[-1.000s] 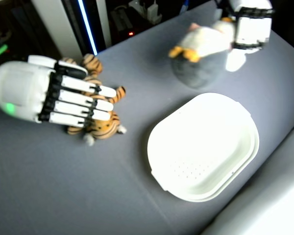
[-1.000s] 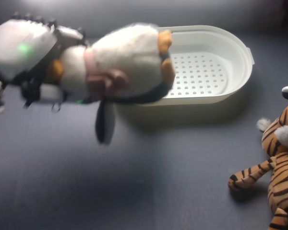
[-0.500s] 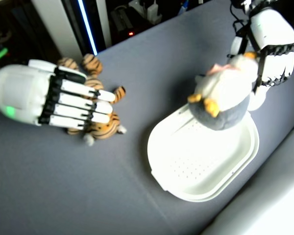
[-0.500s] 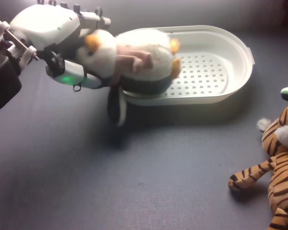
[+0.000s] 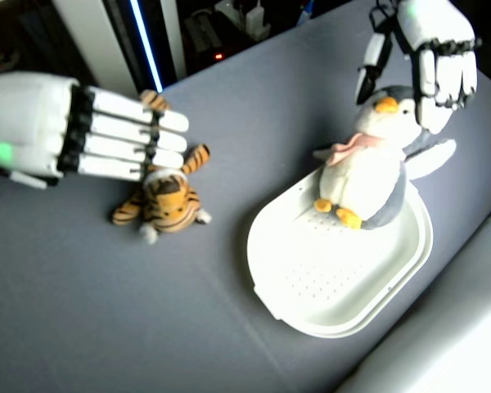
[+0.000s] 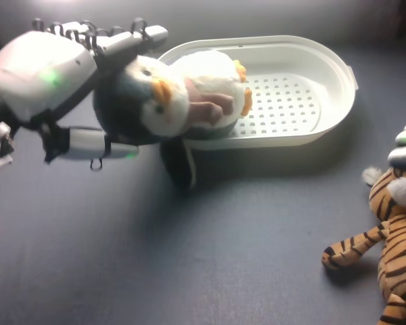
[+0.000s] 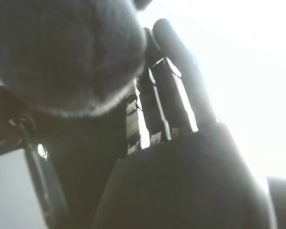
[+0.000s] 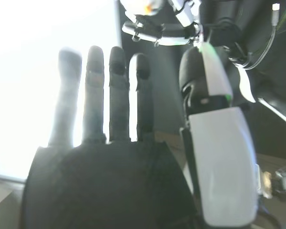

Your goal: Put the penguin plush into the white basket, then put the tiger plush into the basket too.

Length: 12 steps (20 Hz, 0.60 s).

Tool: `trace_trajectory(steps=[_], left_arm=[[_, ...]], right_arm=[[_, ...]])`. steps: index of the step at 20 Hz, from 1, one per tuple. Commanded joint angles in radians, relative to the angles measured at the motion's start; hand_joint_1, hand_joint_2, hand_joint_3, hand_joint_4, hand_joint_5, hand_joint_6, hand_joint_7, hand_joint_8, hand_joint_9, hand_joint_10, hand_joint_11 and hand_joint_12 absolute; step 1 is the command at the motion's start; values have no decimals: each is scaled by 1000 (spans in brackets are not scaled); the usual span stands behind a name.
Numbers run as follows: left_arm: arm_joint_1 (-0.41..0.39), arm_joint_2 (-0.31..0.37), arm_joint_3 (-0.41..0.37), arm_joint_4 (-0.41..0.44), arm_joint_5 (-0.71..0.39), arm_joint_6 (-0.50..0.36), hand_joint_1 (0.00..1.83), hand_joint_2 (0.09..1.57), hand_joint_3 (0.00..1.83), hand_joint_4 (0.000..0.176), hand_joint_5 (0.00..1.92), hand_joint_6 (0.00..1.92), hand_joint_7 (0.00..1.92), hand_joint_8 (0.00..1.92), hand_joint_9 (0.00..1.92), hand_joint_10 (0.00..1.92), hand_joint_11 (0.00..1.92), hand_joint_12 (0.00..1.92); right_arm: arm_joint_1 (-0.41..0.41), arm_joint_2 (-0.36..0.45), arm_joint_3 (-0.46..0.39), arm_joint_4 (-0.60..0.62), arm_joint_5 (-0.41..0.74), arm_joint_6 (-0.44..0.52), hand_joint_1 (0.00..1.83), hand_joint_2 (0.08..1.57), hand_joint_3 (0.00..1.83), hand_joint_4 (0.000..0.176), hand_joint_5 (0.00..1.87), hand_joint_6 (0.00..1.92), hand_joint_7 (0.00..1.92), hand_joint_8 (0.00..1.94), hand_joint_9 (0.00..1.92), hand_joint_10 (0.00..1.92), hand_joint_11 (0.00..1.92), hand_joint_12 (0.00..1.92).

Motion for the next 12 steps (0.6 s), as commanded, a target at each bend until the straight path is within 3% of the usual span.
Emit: trace_trajectory(steps=[1, 2, 3, 4, 5, 6, 7, 8, 10, 12], left_arm=[[-2, 14, -6, 10, -173, -2, 886, 874, 0, 145, 127, 0, 482, 0, 586, 97, 255, 1245], [4, 22, -16, 16, -190, -2, 899, 880, 1, 129, 124, 0, 471, 0, 572, 73, 223, 1264], [13, 38, -32, 27, -205, -3, 955, 882, 0, 121, 112, 0, 447, 0, 547, 53, 207, 1255], [17, 43, -36, 29, -208, -3, 955, 882, 0, 121, 112, 0, 447, 0, 547, 53, 207, 1255], [28, 53, -48, 30, -219, -2, 960, 871, 0, 118, 101, 0, 424, 0, 538, 38, 211, 1236], [33, 56, -50, 30, -225, -2, 925, 862, 0, 149, 79, 0, 382, 0, 490, 14, 134, 1205], [33, 56, -49, 20, -221, 6, 910, 855, 0, 167, 65, 0, 344, 1, 436, 4, 57, 1176], [28, 55, -46, 10, -213, 19, 854, 852, 0, 174, 45, 1, 283, 0, 345, 0, 11, 1107], [26, 58, -48, 8, -214, 22, 833, 835, 0, 176, 1, 0, 27, 0, 30, 0, 0, 429], [36, 70, -62, 17, -228, 23, 833, 831, 0, 176, 0, 0, 0, 0, 0, 0, 0, 110]], right_arm=[[14, 8, -5, 17, 76, 3, 852, 1084, 0, 124, 397, 0, 356, 3, 364, 2, 365, 9], [23, 11, -6, -8, 41, 7, 881, 1090, 0, 124, 418, 7, 392, 14, 388, 9, 375, 13], [31, 12, -5, -40, 0, 22, 854, 1107, 3, 143, 304, 0, 325, 0, 339, 0, 342, 0], [32, 13, -5, -50, -12, 28, 854, 1107, 3, 143, 304, 0, 325, 0, 339, 0, 342, 0], [34, 13, -3, -69, -40, 46, 888, 1071, 0, 155, 290, 0, 296, 0, 315, 0, 362, 10], [34, 13, -2, -78, -54, 57, 837, 1093, 0, 170, 272, 0, 249, 0, 275, 1, 348, 4], [33, 12, -2, -84, -69, 64, 822, 1100, 3, 175, 251, 0, 228, 0, 256, 0, 336, 0], [32, 11, -3, -87, -77, 66, 851, 1094, 0, 164, 245, 0, 236, 4, 253, 0, 326, 0], [32, 11, -2, -95, -87, 68, 834, 1109, 5, 153, 254, 4, 229, 1, 247, 0, 320, 0], [32, 11, 1, -105, -104, 75, 849, 1109, 4, 150, 252, 2, 228, 2, 247, 2, 311, 0]])
